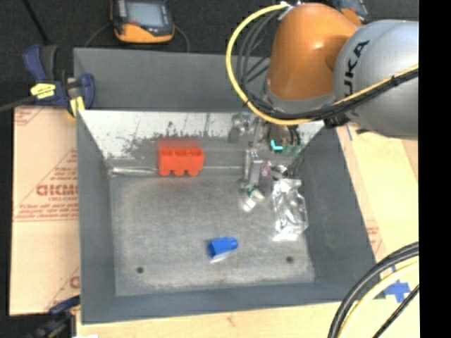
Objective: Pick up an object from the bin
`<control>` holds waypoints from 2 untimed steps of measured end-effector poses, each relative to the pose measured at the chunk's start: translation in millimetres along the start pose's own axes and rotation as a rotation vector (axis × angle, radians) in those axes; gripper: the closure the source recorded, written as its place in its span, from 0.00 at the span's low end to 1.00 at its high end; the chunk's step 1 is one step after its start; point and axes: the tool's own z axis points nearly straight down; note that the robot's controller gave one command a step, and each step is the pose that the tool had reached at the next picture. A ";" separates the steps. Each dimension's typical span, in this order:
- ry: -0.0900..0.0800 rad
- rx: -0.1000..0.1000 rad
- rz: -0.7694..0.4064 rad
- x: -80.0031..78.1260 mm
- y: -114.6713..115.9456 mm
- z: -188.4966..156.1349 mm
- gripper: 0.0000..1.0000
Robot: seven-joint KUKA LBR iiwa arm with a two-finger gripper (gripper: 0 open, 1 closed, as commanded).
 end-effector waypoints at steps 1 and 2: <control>0.004 0.001 -0.162 87.7 -49.4 100.5 0.00; 0.002 -0.004 -0.253 142.9 -6.5 166.0 0.00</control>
Offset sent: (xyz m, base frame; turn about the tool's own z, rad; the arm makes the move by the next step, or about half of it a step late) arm -0.0852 -0.0470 -0.0969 -0.1654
